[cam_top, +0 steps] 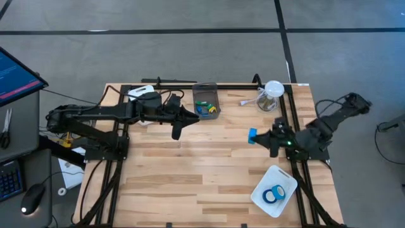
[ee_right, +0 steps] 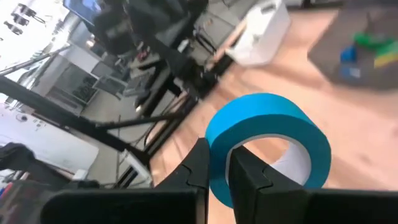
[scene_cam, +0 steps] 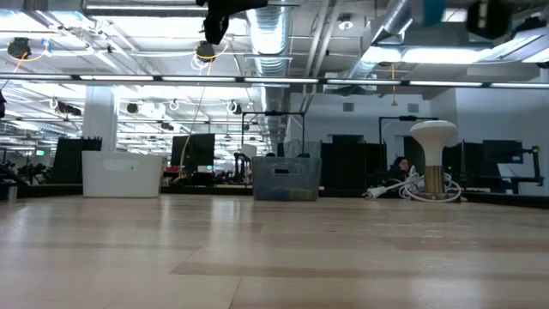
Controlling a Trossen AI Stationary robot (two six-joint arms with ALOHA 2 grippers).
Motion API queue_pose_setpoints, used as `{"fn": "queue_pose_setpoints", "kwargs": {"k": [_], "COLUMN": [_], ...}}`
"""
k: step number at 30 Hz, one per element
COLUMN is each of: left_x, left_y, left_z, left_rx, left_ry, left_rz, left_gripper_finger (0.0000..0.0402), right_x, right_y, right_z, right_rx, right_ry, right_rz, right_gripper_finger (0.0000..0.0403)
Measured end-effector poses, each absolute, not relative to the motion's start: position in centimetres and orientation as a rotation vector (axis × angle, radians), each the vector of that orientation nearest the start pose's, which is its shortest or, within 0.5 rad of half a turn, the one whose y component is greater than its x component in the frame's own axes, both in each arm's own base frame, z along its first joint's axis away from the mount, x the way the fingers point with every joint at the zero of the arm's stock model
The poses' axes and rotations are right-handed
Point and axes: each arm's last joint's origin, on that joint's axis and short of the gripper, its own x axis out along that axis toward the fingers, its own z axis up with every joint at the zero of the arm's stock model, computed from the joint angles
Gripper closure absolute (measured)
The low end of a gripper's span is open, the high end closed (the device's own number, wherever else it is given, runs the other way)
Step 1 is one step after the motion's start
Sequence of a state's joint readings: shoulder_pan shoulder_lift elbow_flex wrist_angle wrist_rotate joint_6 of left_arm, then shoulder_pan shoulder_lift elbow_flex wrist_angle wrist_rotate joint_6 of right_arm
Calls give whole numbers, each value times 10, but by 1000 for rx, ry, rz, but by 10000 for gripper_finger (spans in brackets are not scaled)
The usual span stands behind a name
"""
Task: Pick and place Stapler, Stapler remover, tape
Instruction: Put the light blue tape into the bottom white bin
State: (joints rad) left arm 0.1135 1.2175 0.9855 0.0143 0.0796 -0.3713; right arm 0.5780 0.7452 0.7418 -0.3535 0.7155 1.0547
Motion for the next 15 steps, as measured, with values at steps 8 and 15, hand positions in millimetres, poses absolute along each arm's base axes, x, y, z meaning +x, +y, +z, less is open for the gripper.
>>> {"fn": "queue_pose_setpoints", "kwargs": {"k": [8,15], "left_x": [274,274], "left_y": [29,29], "left_z": [332,332], "left_rx": [-389,-389], "left_ry": [206,206], "left_rz": [85,85], "left_gripper_finger": [325,325], "right_x": [123,118], "right_y": [93,115], "right_z": [289,272], "right_rx": [974,1044], "right_ry": [325,487], "right_rz": [-301,-291], "right_gripper_finger": [381,381]}}
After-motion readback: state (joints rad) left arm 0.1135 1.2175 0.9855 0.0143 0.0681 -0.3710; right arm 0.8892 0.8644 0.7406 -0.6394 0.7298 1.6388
